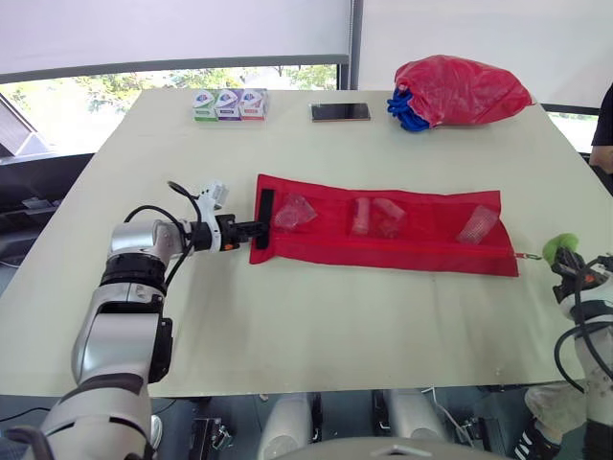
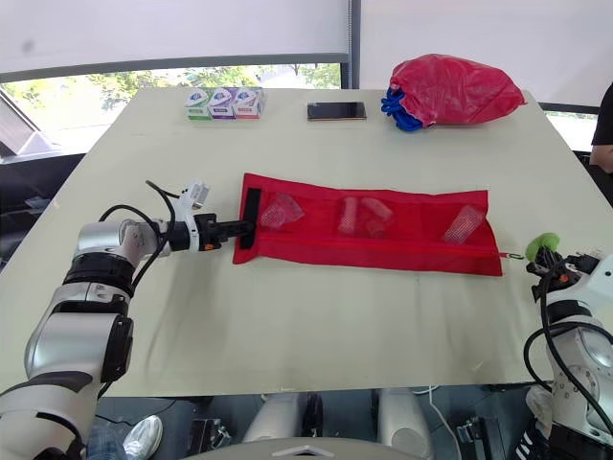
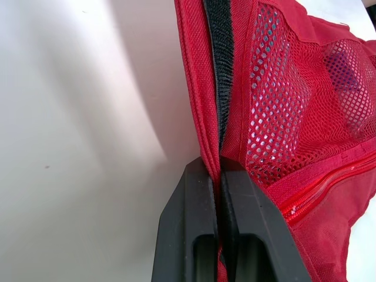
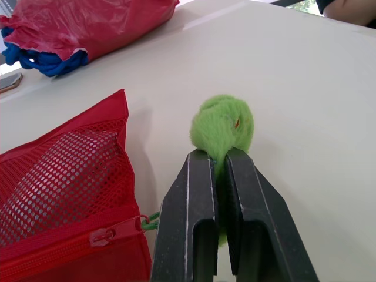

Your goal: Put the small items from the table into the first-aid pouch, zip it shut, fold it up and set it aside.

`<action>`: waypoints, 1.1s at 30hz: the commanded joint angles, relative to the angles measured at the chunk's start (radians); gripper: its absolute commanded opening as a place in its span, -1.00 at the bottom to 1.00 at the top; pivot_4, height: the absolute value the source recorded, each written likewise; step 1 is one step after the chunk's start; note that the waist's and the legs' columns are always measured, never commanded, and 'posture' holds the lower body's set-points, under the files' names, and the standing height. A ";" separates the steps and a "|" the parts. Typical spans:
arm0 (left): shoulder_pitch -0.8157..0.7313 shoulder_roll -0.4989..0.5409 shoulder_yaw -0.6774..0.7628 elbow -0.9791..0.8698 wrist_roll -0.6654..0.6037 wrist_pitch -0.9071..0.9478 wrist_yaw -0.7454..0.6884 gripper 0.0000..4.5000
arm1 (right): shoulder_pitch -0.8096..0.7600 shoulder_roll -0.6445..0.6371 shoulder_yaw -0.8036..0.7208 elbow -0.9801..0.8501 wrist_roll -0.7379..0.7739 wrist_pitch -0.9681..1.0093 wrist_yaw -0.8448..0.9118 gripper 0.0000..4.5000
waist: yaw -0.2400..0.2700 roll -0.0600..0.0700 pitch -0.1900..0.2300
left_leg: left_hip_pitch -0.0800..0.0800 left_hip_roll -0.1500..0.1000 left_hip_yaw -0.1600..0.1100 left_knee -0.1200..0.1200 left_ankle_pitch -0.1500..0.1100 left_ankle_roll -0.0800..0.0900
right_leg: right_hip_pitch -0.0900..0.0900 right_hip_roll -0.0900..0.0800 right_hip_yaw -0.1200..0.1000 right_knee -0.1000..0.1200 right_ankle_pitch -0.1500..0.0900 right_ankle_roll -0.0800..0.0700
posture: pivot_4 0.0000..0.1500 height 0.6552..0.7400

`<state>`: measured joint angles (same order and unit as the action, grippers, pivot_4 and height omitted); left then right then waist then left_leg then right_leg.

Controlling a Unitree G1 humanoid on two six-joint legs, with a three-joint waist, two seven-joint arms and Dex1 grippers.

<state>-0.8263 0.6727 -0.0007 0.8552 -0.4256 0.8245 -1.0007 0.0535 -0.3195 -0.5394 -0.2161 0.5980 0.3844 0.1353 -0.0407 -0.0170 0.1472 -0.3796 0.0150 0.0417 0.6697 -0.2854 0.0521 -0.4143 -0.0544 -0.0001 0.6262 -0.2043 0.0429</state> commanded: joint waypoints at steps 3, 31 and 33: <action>0.039 0.070 0.008 0.014 0.066 0.009 0.018 -1.00 | 0.009 -0.070 -0.044 -0.010 -0.024 -0.042 0.050 -0.84 | 0.000 0.000 0.000 | 0.000 0.000 0.001 0.000 0.000 0.000 | 0.000 0.000 0.001 0.000 0.000 0.000 | 1.00 1.00; 0.116 0.143 0.068 -0.161 0.123 -0.410 -0.141 0.97 | 0.226 -0.041 0.102 -0.367 0.308 0.299 0.088 1.00 | 0.009 -0.003 0.001 | -0.003 0.005 0.005 -0.001 0.000 0.000 | -0.006 -0.005 0.004 -0.001 0.001 -0.002 | 1.00 1.00; 0.116 0.141 0.075 -0.207 0.113 -0.453 -0.189 0.97 | 0.222 -0.031 0.125 -0.369 0.299 0.312 0.057 1.00 | 0.022 -0.005 0.001 | -0.007 0.005 0.005 -0.001 0.000 0.000 | -0.010 -0.009 0.001 -0.001 0.002 -0.005 | 1.00 1.00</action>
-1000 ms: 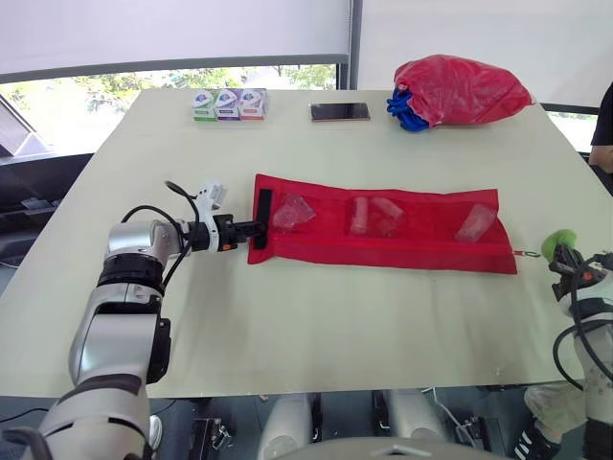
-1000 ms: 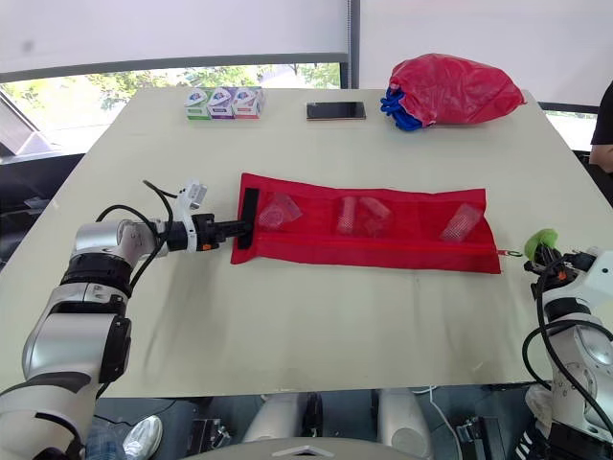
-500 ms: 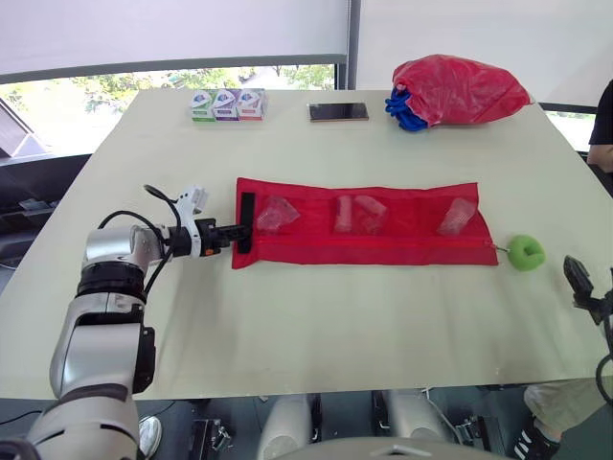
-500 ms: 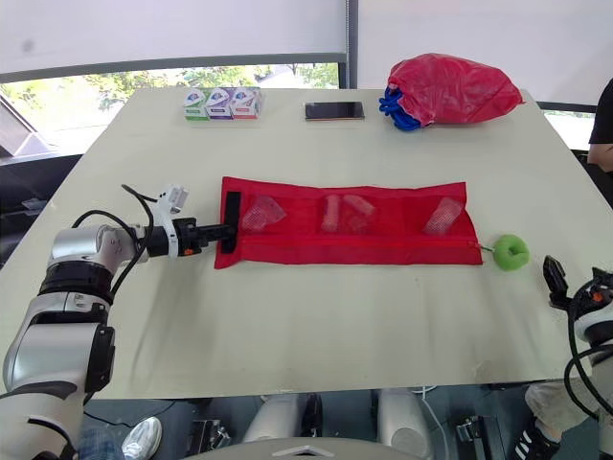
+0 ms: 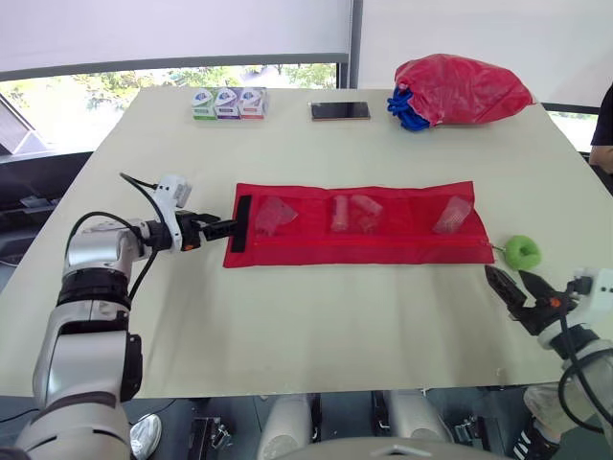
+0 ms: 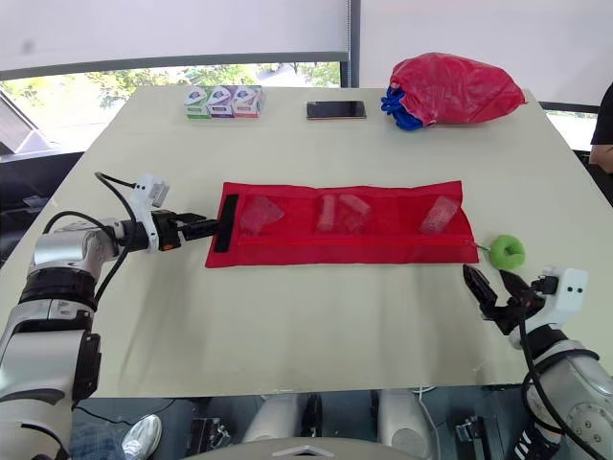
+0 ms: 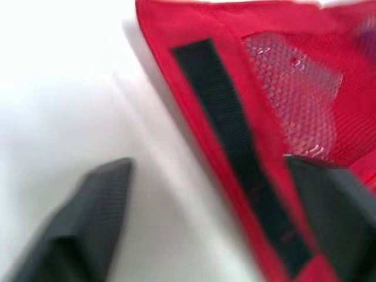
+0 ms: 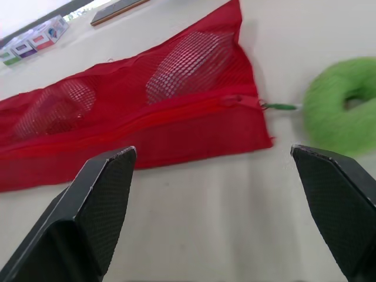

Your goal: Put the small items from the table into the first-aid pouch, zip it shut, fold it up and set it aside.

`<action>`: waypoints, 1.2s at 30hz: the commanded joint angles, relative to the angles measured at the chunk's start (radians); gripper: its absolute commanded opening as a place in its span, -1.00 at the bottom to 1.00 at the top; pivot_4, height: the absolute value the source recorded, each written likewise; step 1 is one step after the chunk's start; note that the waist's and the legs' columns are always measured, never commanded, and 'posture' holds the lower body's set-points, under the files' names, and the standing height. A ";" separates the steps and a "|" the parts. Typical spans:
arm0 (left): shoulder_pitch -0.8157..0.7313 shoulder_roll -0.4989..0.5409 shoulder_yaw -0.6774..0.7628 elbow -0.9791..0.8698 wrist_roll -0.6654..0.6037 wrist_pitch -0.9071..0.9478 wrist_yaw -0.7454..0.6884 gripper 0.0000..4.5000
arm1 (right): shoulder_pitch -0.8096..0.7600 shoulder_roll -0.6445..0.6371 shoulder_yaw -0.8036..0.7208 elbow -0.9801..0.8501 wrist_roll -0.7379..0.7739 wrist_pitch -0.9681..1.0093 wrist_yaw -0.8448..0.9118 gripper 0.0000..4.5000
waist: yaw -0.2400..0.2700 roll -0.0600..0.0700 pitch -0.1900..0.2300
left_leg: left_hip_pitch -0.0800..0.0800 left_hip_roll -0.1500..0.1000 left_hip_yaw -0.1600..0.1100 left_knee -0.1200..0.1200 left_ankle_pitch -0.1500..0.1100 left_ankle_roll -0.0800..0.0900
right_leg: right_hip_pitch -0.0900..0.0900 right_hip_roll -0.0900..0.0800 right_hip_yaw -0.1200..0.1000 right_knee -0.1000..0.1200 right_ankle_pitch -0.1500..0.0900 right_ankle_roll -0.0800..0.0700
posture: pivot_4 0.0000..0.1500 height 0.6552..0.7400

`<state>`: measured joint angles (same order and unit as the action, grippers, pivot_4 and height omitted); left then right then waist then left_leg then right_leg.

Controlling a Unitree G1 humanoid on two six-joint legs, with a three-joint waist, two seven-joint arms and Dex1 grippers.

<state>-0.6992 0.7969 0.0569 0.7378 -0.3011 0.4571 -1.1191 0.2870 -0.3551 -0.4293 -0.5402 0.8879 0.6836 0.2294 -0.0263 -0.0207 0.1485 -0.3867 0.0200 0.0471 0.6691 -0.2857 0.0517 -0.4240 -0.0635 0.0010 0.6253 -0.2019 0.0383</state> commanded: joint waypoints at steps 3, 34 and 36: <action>0.004 0.018 -0.015 -0.199 0.006 -0.136 -0.120 0.97 | -0.014 -0.004 0.045 -0.039 -0.017 0.031 -0.063 1.00 | 0.023 -0.002 -0.001 | -0.010 -0.002 0.000 0.002 0.000 0.000 | -0.007 -0.008 -0.009 -0.001 0.001 -0.002 | 1.00 1.00; -0.042 -0.046 -0.122 -0.885 -0.279 0.075 -0.356 0.97 | -0.314 0.290 -0.008 0.189 0.214 0.017 -0.458 1.00 | 0.005 -0.003 -0.001 | -0.007 0.000 0.000 0.006 0.000 0.001 | -0.004 0.024 0.015 0.001 0.001 0.002 | 1.00 1.00; -0.037 -0.046 -0.130 -0.895 -0.277 0.069 -0.358 0.97 | -0.334 0.302 -0.014 0.211 0.233 -0.006 -0.442 1.00 | 0.004 -0.004 -0.001 | -0.007 0.000 0.000 0.006 0.000 0.001 | -0.004 0.027 0.019 0.001 0.001 0.002 | 1.00 1.00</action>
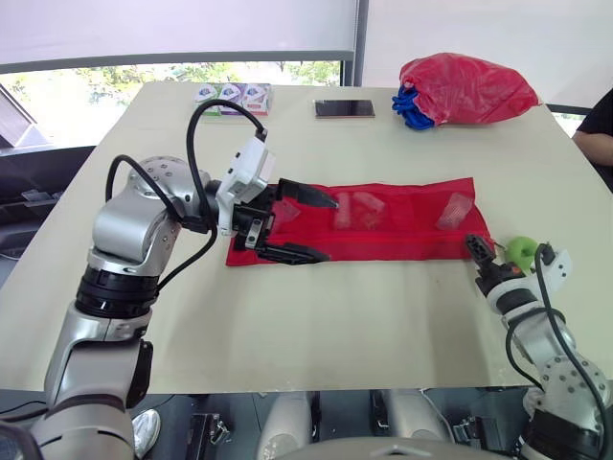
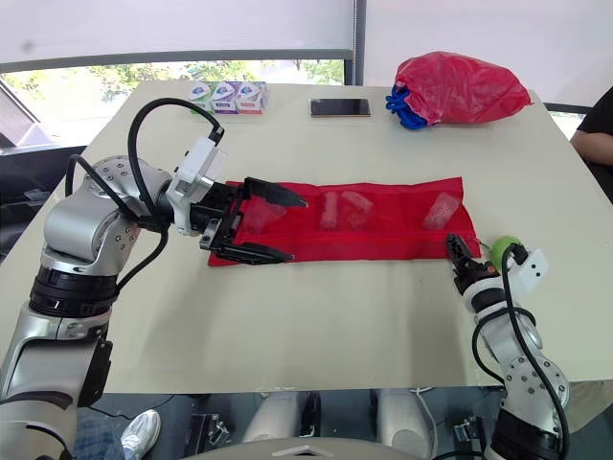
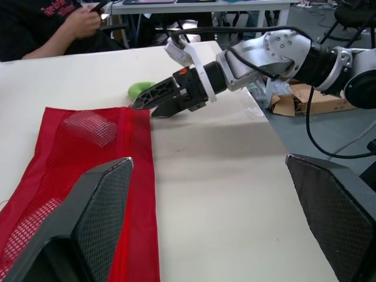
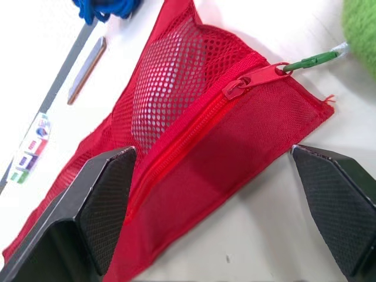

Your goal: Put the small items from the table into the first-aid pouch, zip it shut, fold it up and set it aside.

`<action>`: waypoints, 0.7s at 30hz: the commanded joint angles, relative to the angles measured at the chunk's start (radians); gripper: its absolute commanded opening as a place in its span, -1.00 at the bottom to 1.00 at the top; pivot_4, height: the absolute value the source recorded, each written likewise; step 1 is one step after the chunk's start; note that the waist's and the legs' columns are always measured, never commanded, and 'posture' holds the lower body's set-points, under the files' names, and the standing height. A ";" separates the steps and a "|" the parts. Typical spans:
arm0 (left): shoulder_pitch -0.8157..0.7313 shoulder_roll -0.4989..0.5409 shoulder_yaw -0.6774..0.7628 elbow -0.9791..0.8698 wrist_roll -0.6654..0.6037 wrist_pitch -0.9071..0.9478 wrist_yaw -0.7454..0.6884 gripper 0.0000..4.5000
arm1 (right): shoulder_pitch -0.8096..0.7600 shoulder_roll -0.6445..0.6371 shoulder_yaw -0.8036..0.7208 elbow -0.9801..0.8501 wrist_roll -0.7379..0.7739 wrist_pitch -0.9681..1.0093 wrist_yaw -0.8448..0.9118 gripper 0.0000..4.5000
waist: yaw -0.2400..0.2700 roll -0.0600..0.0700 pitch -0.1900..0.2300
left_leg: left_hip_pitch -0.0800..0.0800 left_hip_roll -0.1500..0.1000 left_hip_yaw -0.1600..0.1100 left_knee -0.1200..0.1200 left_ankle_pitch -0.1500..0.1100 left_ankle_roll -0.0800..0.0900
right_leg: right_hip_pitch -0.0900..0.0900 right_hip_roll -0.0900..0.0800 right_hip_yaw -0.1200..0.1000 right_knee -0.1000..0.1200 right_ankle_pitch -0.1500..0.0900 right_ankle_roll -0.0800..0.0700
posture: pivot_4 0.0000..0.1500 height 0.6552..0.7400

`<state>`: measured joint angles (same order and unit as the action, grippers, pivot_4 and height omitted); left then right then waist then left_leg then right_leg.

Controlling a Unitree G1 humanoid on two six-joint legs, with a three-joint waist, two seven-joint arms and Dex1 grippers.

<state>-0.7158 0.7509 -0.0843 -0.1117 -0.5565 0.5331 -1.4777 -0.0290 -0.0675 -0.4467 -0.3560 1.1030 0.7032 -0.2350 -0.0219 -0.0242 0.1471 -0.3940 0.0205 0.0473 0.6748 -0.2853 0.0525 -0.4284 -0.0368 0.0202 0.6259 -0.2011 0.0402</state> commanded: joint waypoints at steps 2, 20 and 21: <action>-0.016 0.000 0.009 -0.050 -0.022 -0.007 0.001 0.97 | -0.040 0.024 -0.006 0.046 0.038 -0.044 0.018 1.00 | -0.003 0.000 0.000 | 0.000 0.000 0.000 0.000 0.000 0.000 | 0.000 0.002 0.003 0.000 0.000 0.000 | 1.00 1.00; -0.011 -0.018 -0.002 -0.054 -0.014 -0.016 0.016 0.97 | -0.095 -0.045 -0.009 0.021 -0.003 -0.062 -0.131 1.00 | -0.013 0.001 0.000 | -0.001 0.000 0.000 0.000 0.000 0.000 | 0.000 0.002 0.004 0.000 0.002 0.002 | 1.00 1.00; -0.011 -0.019 -0.002 -0.054 -0.014 -0.017 0.015 0.97 | -0.097 -0.039 -0.004 0.033 -0.001 -0.063 -0.126 1.00 | -0.013 0.001 0.000 | -0.001 0.000 0.000 0.000 0.000 0.000 | 0.000 0.002 0.004 0.000 0.002 0.002 | 1.00 1.00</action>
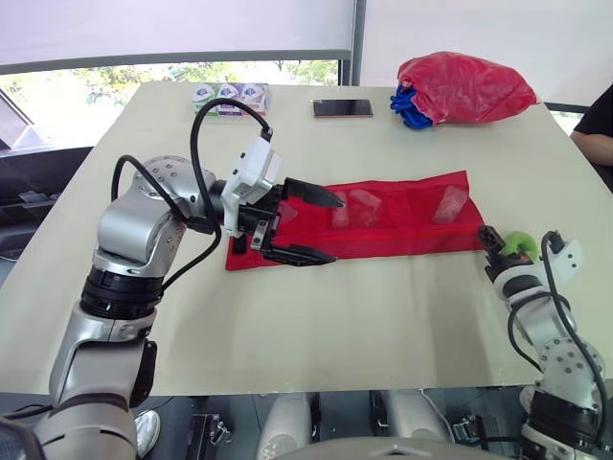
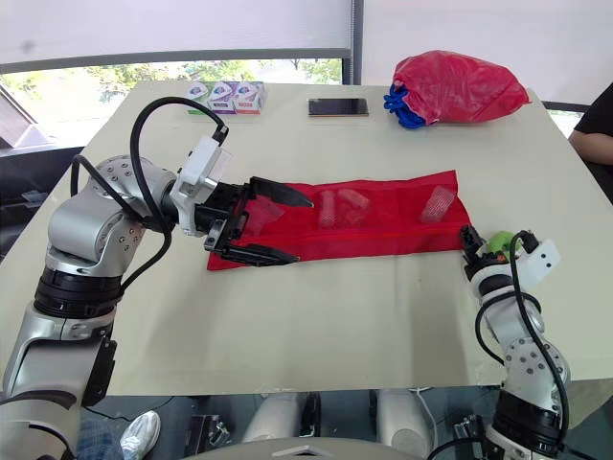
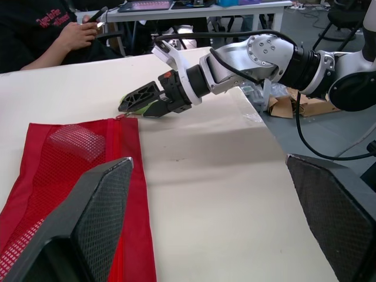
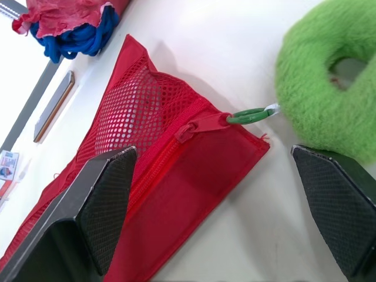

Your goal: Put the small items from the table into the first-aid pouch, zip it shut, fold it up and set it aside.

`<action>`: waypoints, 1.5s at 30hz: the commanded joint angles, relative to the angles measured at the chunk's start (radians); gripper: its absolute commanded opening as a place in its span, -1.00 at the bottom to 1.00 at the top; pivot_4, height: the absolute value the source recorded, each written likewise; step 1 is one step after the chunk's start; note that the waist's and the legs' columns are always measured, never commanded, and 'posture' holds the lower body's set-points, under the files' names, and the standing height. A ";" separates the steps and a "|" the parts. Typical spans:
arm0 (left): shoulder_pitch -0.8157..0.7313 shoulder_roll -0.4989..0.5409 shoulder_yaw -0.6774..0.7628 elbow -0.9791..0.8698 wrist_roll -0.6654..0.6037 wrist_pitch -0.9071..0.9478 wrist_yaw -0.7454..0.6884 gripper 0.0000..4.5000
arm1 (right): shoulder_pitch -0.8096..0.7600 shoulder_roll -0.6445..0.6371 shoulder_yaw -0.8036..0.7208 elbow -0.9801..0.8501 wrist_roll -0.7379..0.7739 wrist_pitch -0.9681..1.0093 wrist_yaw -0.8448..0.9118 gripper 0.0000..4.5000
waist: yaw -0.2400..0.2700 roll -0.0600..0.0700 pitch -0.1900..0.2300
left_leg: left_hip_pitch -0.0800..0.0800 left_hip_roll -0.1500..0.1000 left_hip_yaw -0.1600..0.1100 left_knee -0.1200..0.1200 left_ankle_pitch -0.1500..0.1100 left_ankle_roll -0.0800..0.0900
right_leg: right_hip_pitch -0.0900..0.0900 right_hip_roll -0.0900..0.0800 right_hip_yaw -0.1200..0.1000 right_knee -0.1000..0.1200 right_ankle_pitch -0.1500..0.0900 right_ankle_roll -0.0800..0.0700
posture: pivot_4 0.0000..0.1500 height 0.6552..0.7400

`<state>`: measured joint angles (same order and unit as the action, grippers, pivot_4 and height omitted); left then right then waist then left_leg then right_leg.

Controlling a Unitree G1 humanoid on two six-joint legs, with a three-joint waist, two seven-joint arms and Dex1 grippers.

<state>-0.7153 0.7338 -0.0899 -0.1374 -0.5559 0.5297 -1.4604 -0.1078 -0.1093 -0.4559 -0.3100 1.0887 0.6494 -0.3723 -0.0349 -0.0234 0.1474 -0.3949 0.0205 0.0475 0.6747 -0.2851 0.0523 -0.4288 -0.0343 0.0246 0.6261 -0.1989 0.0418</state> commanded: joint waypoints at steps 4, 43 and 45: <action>-0.016 -0.005 0.001 -0.026 -0.010 -0.017 -0.002 0.97 | -0.044 0.025 0.006 0.045 0.042 -0.016 0.045 1.00 | -0.001 0.000 0.000 | 0.000 0.000 0.000 0.000 0.000 0.000 | 0.000 0.000 0.000 0.000 0.000 0.000 | 1.00 1.00; -0.032 -0.009 0.023 0.031 -0.002 0.043 0.082 1.00 | 0.067 -0.046 0.069 0.003 -0.141 -0.085 0.352 -0.99 | 0.018 0.000 -0.001 | -0.001 0.000 -0.001 0.001 0.000 0.000 | 0.000 0.001 0.001 0.000 0.000 0.001 | 1.00 1.00; -0.038 -0.015 0.025 0.043 0.005 0.044 0.104 1.00 | 0.137 -0.042 0.075 -0.092 -0.135 -0.081 0.341 -0.99 | 0.023 0.000 -0.001 | -0.001 0.000 -0.001 0.001 0.000 0.000 | 0.000 0.001 0.001 0.000 0.000 0.001 | 1.00 1.00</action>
<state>-0.7259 0.7166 -0.0880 -0.0875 -0.5504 0.5743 -1.3701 0.0176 -0.1440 -0.3774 -0.3167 0.9505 0.5752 -0.0298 -0.0117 -0.0236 0.1466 -0.3963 0.0201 0.0466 0.6755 -0.2851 0.0523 -0.4288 -0.0337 0.0254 0.6263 -0.1990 0.0433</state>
